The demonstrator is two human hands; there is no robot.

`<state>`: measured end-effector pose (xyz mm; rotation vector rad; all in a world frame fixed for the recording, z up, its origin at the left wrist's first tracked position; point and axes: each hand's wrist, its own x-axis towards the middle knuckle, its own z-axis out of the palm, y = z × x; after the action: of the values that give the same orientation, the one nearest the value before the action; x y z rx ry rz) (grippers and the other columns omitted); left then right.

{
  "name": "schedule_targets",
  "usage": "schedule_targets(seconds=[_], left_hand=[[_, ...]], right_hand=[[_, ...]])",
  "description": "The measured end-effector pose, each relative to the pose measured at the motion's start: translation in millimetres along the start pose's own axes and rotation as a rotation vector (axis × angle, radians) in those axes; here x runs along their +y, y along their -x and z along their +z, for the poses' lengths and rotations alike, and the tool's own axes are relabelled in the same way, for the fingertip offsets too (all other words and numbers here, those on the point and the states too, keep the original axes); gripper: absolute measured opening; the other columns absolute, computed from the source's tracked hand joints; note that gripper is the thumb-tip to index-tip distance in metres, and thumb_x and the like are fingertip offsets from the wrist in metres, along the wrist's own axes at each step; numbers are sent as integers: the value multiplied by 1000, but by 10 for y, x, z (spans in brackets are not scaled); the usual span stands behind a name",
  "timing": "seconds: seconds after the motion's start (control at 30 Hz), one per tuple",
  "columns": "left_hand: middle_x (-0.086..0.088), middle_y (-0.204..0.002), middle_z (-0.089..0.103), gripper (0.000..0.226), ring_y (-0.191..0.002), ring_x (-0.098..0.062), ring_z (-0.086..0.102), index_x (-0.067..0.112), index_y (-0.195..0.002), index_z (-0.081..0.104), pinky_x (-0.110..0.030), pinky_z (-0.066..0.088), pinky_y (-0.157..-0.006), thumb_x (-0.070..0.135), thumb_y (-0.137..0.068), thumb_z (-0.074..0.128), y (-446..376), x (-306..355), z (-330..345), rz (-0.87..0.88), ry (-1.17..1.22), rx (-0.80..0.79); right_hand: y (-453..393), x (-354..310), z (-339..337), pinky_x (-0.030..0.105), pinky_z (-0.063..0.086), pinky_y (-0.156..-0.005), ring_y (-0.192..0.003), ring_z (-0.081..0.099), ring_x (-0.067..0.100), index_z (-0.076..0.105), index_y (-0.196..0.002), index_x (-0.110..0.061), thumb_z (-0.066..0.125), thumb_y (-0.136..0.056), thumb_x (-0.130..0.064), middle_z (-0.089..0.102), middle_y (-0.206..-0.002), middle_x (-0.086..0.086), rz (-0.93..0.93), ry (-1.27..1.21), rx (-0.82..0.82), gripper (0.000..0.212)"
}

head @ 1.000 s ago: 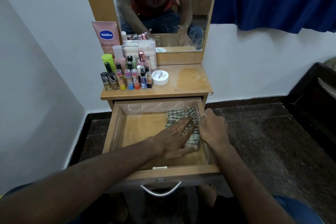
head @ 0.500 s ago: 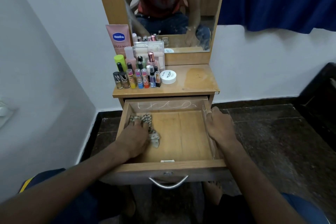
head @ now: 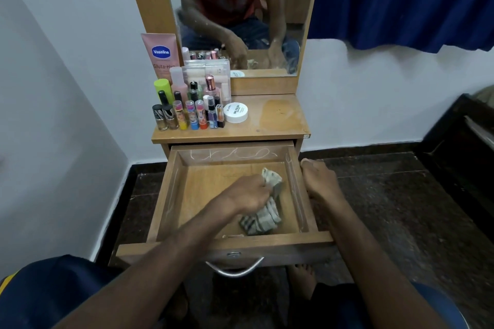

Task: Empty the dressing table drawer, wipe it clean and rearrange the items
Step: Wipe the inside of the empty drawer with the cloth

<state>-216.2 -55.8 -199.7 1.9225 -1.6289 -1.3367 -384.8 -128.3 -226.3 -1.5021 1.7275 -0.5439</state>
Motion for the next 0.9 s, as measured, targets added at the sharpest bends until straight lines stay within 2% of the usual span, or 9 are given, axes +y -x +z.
schedule_targets(seconds=[0.1, 0.17, 0.27, 0.4, 0.53, 0.63, 0.73, 0.8, 0.9], left_hand=[[-15, -104, 73, 35, -81, -25, 68, 5, -116, 68, -39, 58, -73, 26, -112, 40, -75, 254, 363, 5, -8, -145], [-16, -100, 75, 32, -86, -32, 72, 4, -112, 72, -39, 57, -77, 15, -104, 43, -130, 371, 552, -35, 70, -128], [-4, -78, 71, 31, -75, -20, 68, 8, -101, 72, -37, 60, -80, 12, -108, 41, -179, 462, 623, -161, 395, -51], [-5, -61, 70, 37, -51, -15, 65, 11, -83, 67, -23, 51, -52, 3, -106, 40, -145, 621, 498, -189, 618, 51], [-14, -70, 65, 26, -52, -22, 61, 0, -101, 67, -33, 50, -50, 6, -105, 42, -484, 683, 372, -168, 690, 319], [-14, -81, 71, 29, -59, -22, 63, 1, -113, 67, -26, 44, -51, 9, -102, 42, -607, 682, 343, -158, 614, 437], [-18, -103, 71, 25, -89, -33, 70, 9, -98, 64, -33, 49, -64, 19, -107, 43, -470, 630, 428, -72, 385, 328], [-14, -104, 71, 21, -87, -26, 69, 12, -102, 64, -37, 58, -69, 17, -107, 44, -309, 562, 476, -54, 241, 224], [-3, -92, 64, 18, -78, -14, 59, 16, -102, 62, -28, 52, -68, 14, -108, 45, -95, 512, 508, -58, 64, -34]], right_hand=[[6, 2, 5, 50, 49, -102, -110, 62, 37, 71, -99, -15, 31, -104, -38, 70, -115, 15, 30, -53, 12, 46], [25, -8, 14, 50, 48, -105, -116, 62, 39, 73, -111, -15, 27, -95, -47, 70, -123, 18, 45, -81, 18, 58], [-94, 44, 32, 51, 44, -110, -121, 61, 38, 72, -124, -19, 14, -78, -67, 70, -130, 15, 135, -156, 3, 88], [-337, 255, 121, 54, 45, -111, -114, 66, 35, 80, -105, -28, 4, -71, -78, 75, -120, 11, 163, -291, 26, 97], [44, -56, 25, 50, 39, -113, -130, 56, 40, 63, -137, -15, 0, -91, -58, 61, -144, 17, 130, -186, 60, 89], [96, -88, 41, 52, 39, -112, -132, 54, 41, 60, -140, -15, -2, -84, -51, 59, -147, 18, 94, -165, 79, 90], [22, -63, 52, 45, 39, -108, -130, 54, 41, 60, -136, -9, 7, -104, -47, 59, -144, 22, 140, -195, 108, 72], [4, -62, 62, 46, 39, -105, -125, 58, 41, 65, -130, -8, 9, -108, -46, 63, -138, 23, 155, -197, 124, 71], [13, -72, 81, 50, 44, -108, -117, 62, 39, 74, -121, -17, 1, -90, -60, 70, -129, 18, 172, -221, 116, 91]])
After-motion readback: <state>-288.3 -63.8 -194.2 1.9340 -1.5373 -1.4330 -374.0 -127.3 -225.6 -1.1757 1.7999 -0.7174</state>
